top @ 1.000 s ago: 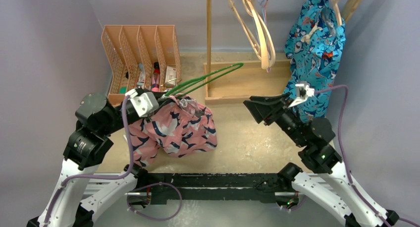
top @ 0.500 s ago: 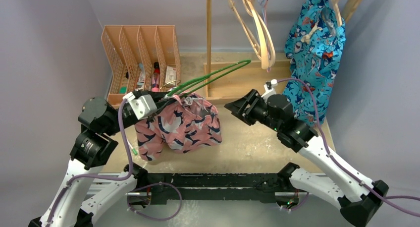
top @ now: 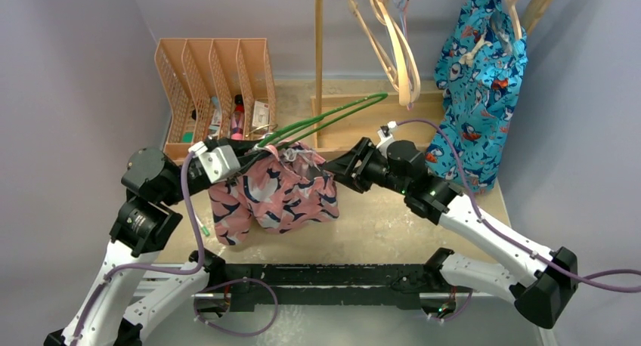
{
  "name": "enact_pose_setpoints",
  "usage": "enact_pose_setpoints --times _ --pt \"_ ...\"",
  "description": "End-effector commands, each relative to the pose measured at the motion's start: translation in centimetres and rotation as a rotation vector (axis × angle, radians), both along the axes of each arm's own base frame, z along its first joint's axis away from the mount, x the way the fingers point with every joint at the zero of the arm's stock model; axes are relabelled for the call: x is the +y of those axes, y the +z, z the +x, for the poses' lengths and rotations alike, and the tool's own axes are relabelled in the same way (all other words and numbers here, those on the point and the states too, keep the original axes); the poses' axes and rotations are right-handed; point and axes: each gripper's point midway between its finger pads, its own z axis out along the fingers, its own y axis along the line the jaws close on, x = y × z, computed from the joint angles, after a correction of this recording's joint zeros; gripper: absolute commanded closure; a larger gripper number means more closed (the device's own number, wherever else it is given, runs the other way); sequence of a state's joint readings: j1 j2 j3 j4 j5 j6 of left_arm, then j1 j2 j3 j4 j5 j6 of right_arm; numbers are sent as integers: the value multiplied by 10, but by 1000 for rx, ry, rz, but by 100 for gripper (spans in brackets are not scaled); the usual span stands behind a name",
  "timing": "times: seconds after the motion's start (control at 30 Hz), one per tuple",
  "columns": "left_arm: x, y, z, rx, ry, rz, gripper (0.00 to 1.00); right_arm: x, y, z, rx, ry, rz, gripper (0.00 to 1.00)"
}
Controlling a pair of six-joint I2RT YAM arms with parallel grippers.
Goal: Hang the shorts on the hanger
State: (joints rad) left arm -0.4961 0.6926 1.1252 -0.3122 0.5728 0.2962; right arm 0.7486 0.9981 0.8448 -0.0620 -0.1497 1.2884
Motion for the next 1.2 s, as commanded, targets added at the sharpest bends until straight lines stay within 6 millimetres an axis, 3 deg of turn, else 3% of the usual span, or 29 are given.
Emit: enact_pose_setpoints --times 0.0,0.17,0.4,0.53,0.77,1.0,1.17 --pt "0 25 -6 -88 -19 -51 100 8 2 -4 -3 20 22 42" --pt "-1 20 -6 -87 -20 -39 100 4 -13 -6 11 4 5 52" --pt "1 14 -7 -83 -16 -25 100 -6 1 1 -90 -45 18 82" --pt "4 14 -10 -95 -7 -25 100 -4 -5 0 -75 -37 20 100" --pt "5 9 -18 -61 -28 -14 100 -28 0 17 -186 -153 -84 100" --pt "9 -5 -32 20 -41 -10 100 -86 38 31 -352 -353 -263 100" --pt "9 -22 -40 116 -63 -13 100 -123 51 35 -358 -488 -385 100"
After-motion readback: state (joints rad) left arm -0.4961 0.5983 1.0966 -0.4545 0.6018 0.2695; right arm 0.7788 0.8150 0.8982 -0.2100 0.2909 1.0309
